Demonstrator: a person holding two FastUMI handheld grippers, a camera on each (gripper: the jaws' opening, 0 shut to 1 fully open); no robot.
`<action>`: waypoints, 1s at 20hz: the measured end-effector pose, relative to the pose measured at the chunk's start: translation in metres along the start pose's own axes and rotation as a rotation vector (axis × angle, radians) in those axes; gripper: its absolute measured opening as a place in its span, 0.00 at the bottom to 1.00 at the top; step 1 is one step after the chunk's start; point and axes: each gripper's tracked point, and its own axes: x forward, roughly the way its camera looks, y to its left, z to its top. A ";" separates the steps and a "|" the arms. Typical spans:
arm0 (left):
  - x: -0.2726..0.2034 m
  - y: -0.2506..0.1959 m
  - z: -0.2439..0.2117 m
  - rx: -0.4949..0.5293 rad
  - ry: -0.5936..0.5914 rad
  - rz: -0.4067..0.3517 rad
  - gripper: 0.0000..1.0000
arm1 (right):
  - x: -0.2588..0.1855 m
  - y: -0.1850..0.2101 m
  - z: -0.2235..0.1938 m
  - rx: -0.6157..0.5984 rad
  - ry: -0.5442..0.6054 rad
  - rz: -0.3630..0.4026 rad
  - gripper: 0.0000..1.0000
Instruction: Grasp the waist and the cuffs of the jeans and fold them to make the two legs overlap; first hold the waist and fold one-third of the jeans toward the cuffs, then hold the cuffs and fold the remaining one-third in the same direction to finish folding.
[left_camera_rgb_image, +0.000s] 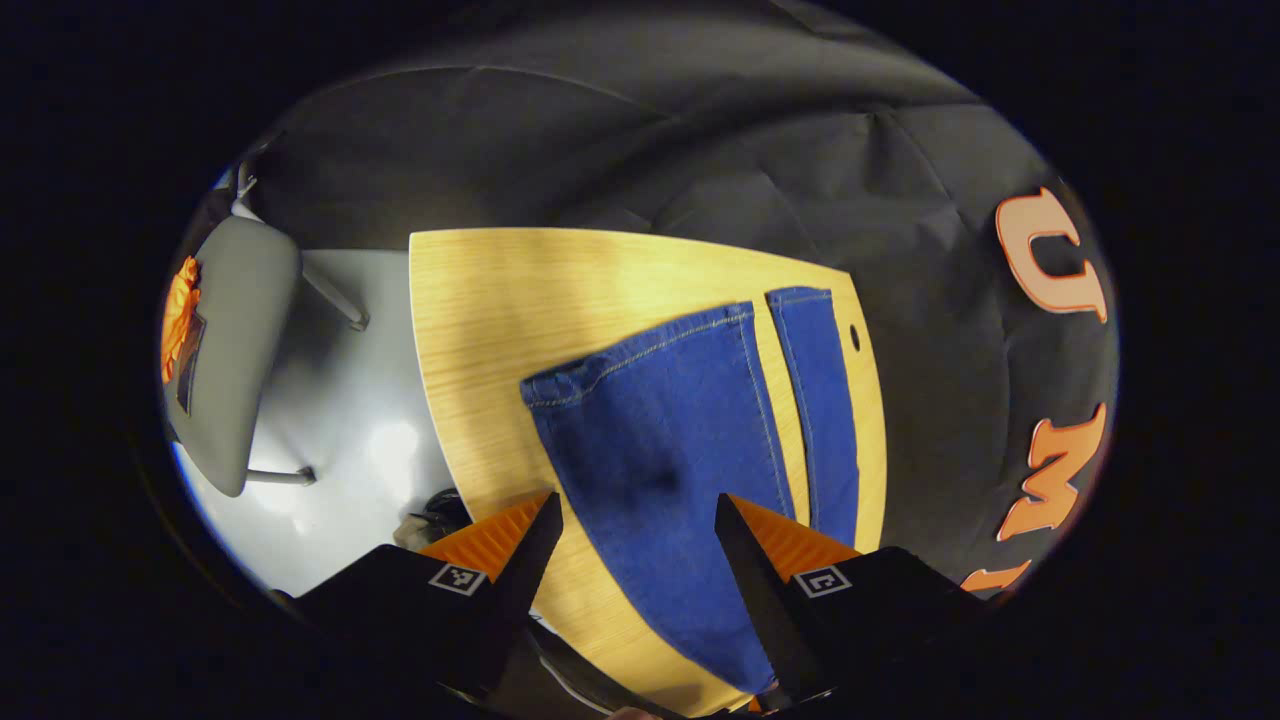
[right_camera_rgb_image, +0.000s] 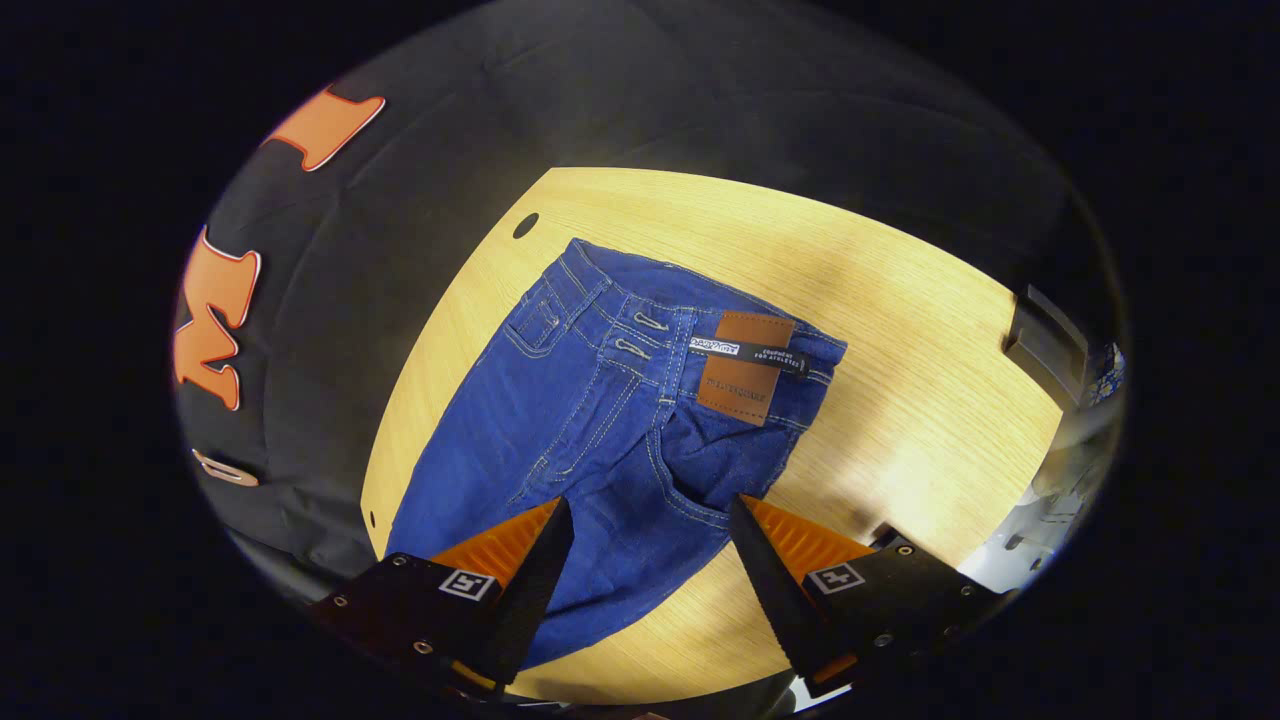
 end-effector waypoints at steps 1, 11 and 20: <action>0.005 -0.001 0.004 -0.003 -0.001 -0.017 0.96 | 0.003 -0.002 0.001 0.009 0.000 -0.004 0.98; 0.037 -0.032 0.026 0.010 0.057 -0.140 0.81 | 0.018 -0.003 0.002 0.065 0.029 0.001 0.98; 0.057 -0.035 0.024 0.048 0.063 -0.057 0.57 | 0.005 -0.013 -0.006 0.090 0.073 0.000 0.95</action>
